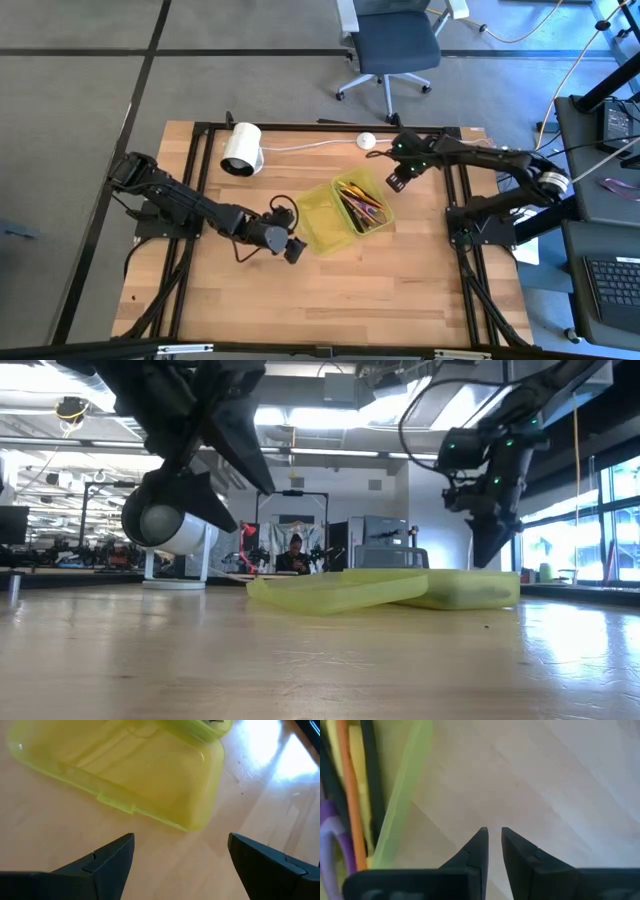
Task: Pick & place school supplies into a supply box
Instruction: Close the yellow supply box
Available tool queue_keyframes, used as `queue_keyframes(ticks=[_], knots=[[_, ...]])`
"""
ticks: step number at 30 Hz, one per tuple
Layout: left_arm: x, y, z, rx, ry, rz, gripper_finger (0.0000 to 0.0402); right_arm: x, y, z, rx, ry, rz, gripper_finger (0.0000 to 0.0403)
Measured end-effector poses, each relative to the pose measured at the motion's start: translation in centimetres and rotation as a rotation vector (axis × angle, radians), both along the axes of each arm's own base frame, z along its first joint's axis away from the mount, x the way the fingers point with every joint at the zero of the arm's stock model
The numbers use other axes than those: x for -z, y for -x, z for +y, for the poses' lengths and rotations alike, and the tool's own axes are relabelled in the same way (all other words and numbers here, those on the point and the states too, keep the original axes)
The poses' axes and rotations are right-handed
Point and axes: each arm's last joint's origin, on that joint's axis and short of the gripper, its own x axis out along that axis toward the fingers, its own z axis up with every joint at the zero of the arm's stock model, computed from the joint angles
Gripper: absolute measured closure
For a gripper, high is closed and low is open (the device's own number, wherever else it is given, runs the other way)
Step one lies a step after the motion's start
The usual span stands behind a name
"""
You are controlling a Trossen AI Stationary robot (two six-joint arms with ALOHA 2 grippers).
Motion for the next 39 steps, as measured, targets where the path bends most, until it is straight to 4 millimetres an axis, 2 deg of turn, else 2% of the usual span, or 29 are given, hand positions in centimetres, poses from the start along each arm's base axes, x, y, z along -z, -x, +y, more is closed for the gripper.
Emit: queue_keyframes(ticks=[5,10,16,21,25,32,39], knots=[[0.3,0.2,0.3,-0.065,-0.01,0.022,0.009,0.6,-1.2,-1.0,-0.025,-0.014,0.034,0.0344],[1.5,0.3,0.6,-0.114,0.011,0.099,0.009,1.7,-1.9,-1.4,-0.052,-0.051,0.05,0.0344],[3.6,0.0,0.3,-0.113,0.019,0.185,0.009,2.6,-2.7,-1.0,-0.096,-0.149,0.004,0.0344],[5.6,-0.5,0.8,-0.151,0.017,0.253,0.0091,2.7,-4.0,0.4,-0.159,-0.157,-0.018,0.0344],[6.2,-0.8,1.3,-0.184,0.016,0.265,0.0091,2.7,-4.8,1.6,-0.196,-0.156,-0.029,0.0344],[6.3,-1.0,2.3,-0.232,-0.012,0.254,0.0091,2.7,-5.6,3.4,-0.22,-0.16,-0.022,0.0344],[6.4,-1.1,3.1,-0.202,-0.026,0.282,0.0091,2.7,-6.4,5.8,-0.26,-0.179,-0.006,0.0344]])
